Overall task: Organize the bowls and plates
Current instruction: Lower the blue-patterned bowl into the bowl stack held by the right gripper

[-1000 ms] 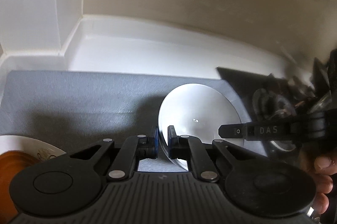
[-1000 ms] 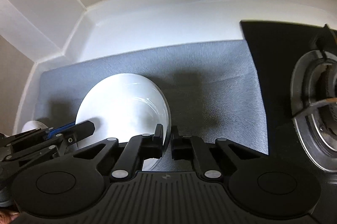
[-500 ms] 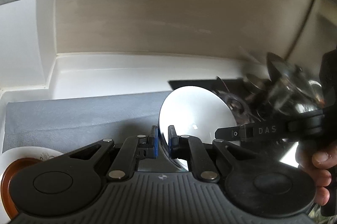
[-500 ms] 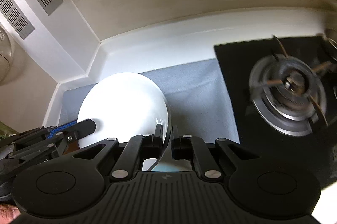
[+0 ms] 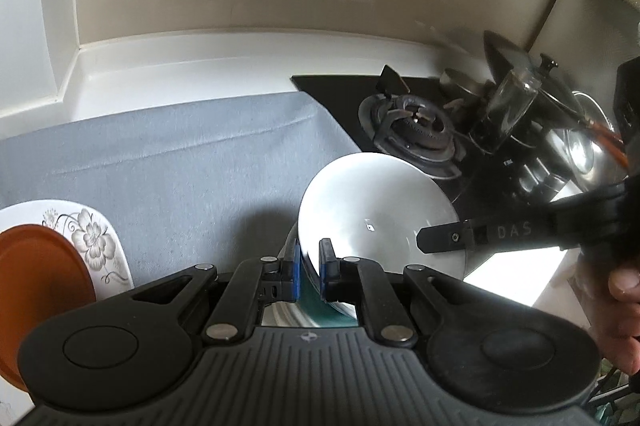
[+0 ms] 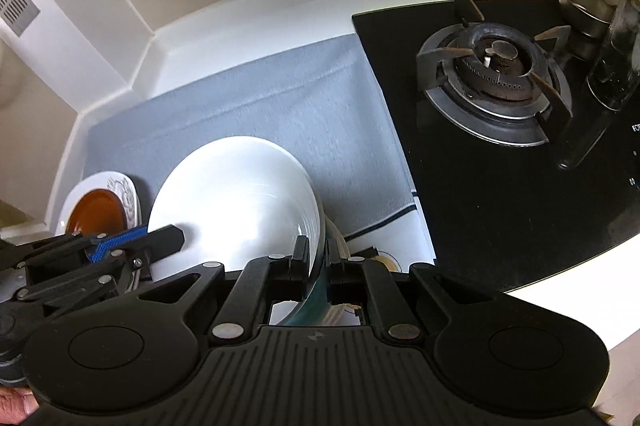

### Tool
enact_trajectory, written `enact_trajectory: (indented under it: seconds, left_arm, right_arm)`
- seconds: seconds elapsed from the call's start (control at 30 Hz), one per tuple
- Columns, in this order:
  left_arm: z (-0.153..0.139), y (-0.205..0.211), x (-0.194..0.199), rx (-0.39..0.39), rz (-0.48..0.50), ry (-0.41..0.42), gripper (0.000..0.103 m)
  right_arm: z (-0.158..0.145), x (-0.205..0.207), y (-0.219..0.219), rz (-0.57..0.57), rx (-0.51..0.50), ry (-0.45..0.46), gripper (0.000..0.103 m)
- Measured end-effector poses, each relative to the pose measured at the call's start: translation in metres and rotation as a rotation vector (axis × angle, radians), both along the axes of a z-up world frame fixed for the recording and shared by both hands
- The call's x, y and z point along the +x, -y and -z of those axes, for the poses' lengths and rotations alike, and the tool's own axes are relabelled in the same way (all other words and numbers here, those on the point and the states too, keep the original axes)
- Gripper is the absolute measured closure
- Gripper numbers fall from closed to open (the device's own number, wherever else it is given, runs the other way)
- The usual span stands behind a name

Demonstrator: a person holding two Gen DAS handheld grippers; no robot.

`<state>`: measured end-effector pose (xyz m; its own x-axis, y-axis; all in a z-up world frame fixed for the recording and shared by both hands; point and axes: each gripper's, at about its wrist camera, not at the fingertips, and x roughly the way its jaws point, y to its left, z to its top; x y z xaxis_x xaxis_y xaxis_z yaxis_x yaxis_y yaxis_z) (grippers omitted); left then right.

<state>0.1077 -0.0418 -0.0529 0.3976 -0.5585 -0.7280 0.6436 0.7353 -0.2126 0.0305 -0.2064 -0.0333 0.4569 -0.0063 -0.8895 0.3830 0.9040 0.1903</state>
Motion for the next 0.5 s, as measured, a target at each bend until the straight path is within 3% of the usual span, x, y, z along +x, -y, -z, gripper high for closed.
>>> enact_trajectory:
  seconds: [0.5]
  left_arm:
    - [0.012,-0.005,0.003,0.019,0.027,-0.021,0.094]
  right_arm:
    - [0.012,0.004,-0.013,-0.011,-0.025,-0.054,0.095]
